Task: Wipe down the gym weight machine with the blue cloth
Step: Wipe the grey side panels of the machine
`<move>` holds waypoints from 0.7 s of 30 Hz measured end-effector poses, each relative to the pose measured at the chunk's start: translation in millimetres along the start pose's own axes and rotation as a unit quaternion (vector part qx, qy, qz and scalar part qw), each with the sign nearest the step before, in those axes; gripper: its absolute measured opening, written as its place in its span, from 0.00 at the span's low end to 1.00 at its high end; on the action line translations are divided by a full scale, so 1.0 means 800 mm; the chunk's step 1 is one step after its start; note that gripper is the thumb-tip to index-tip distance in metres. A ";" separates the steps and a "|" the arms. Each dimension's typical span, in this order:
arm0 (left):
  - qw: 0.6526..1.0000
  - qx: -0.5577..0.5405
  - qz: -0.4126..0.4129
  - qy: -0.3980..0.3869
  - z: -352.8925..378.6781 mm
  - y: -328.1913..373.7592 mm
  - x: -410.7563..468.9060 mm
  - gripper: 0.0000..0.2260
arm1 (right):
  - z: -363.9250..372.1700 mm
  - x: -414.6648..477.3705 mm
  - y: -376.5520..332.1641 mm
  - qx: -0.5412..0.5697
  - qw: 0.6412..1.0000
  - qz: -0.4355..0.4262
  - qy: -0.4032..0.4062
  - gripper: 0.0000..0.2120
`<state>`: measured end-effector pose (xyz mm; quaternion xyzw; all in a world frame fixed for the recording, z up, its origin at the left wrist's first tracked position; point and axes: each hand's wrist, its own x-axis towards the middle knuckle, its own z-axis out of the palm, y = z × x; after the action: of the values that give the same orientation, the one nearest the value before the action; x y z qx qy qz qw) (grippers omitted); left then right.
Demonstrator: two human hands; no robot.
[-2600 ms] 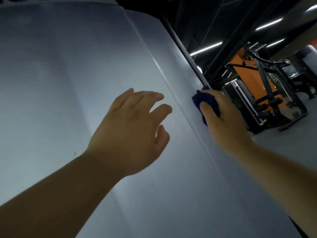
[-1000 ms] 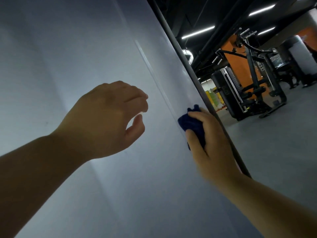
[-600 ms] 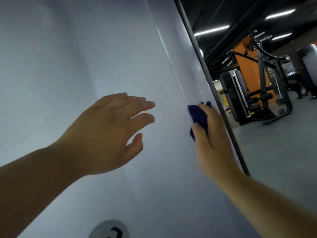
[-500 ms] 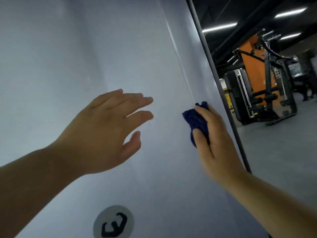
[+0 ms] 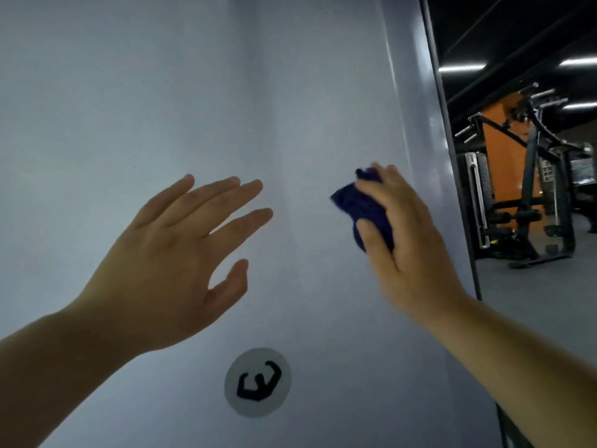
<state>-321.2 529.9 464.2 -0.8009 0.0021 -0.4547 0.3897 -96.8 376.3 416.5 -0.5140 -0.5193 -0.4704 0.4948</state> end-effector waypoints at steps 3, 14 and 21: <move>1.000 -0.003 -0.026 0.017 0.001 -0.003 -0.018 0.24 | 0.018 0.013 -0.030 0.062 0.984 0.149 0.077 0.23; 0.986 -0.044 -0.154 0.052 0.011 0.001 -0.081 0.27 | 0.040 0.027 -0.078 0.081 0.994 0.067 0.036 0.21; 0.979 -0.045 -0.194 0.041 0.009 -0.011 -0.118 0.28 | 0.060 0.004 -0.100 -0.052 0.957 -0.250 -0.141 0.19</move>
<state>-374.5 573.9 398.8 -0.7835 -0.1164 -0.5537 0.2570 -178.3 421.9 417.8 -0.4538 -0.6706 -0.5280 0.2560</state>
